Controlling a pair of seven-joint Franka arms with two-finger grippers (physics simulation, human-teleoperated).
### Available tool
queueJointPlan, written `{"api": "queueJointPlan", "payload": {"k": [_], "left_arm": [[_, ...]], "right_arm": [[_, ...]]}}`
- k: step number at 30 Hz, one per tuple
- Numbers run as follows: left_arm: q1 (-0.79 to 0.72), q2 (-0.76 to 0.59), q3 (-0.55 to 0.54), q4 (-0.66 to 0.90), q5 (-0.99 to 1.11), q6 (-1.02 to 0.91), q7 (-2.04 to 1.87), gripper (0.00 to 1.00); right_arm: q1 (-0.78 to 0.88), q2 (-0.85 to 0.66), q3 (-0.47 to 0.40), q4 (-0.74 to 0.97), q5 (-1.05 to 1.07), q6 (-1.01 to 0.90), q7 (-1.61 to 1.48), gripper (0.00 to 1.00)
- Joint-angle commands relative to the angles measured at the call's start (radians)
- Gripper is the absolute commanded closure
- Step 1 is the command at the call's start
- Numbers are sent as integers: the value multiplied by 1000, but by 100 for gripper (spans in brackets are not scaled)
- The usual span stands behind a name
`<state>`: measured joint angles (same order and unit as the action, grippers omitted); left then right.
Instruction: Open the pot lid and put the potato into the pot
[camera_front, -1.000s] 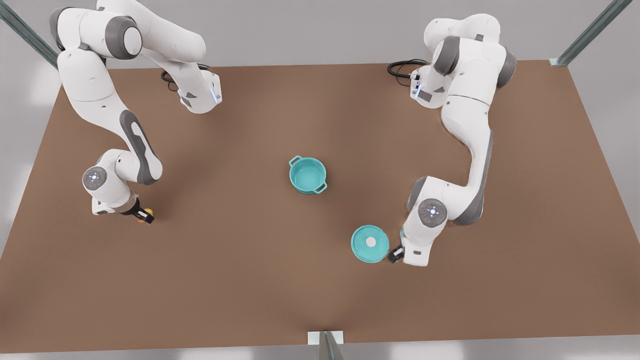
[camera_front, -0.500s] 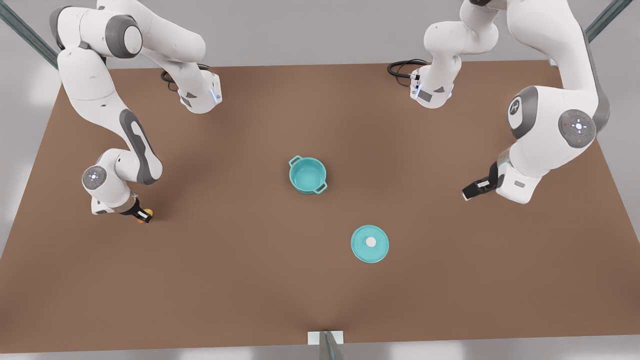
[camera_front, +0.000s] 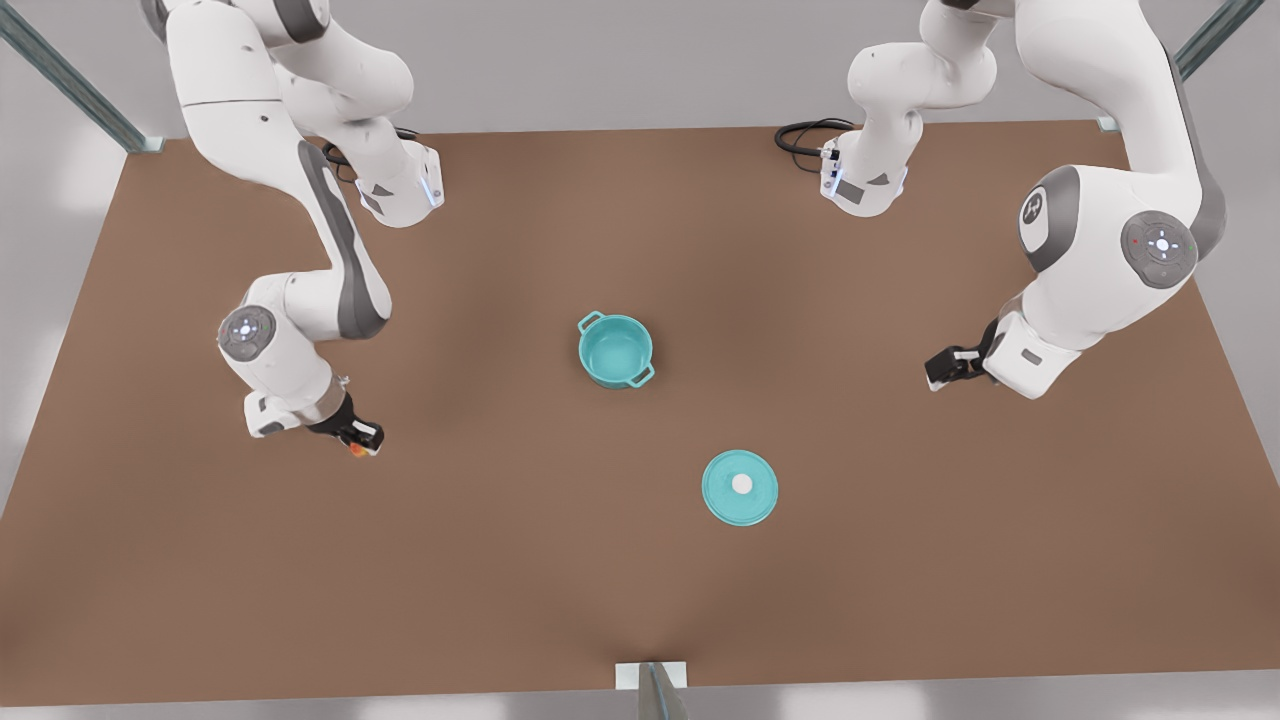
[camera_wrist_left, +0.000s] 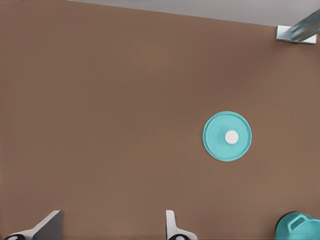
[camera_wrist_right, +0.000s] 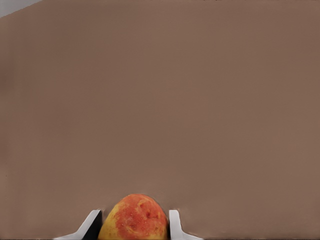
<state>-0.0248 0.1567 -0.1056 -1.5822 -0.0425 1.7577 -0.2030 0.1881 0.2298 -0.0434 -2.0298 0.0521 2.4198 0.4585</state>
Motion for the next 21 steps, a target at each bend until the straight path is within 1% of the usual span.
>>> {"api": "queueJointPlan", "payload": {"k": [1, 6, 7, 8, 10, 11, 13, 14, 15, 16, 19, 21], "left_arm": [[-1, -5, -2, 1, 1, 0, 177, 0], [0, -2, 3, 4, 1, -1, 177, 0], [2, 1, 4, 4, -4, 0, 177, 0], [9, 10, 4, 1, 1, 0, 175, 0], [16, 6, 6, -1, 47, 2, 172, 0], [14, 10, 4, 1, 61, 35, 168, 0], [43, 15, 6, 7, 38, 25, 169, 0], [57, 27, 4, 14, 13, 51, 166, 0], [74, 27, 6, 15, -55, 62, 175, 0], [89, 26, 6, 14, -70, 54, 177, 0], [89, 24, 6, 10, -68, 48, 175, 0], [89, 18, 4, 2, -65, 45, 174, 0]], "right_arm": [[76, 2, -1, 65, -1, -268, 546, 56], [326, 2, 17, 106, -1, -301, 853, 57], [370, 2, 25, 109, 3, -301, 898, 57], [419, 2, 31, 111, 51, -301, 913, 57], [498, 17, 33, 138, 69, -301, 985, 57], [533, 40, 33, 161, 87, -301, 1005, 57], [576, 80, 33, 178, 89, -295, 1028, 57], [597, 101, 33, 194, 110, -291, 1031, 57], [611, 132, 33, 204, 114, -284, 1033, 57], [617, 157, 33, 215, 124, -275, 1033, 57], [622, 212, 33, 217, 132, -194, 1033, 56], [619, 241, 30, 232, 130, -183, 1031, 56]]}}
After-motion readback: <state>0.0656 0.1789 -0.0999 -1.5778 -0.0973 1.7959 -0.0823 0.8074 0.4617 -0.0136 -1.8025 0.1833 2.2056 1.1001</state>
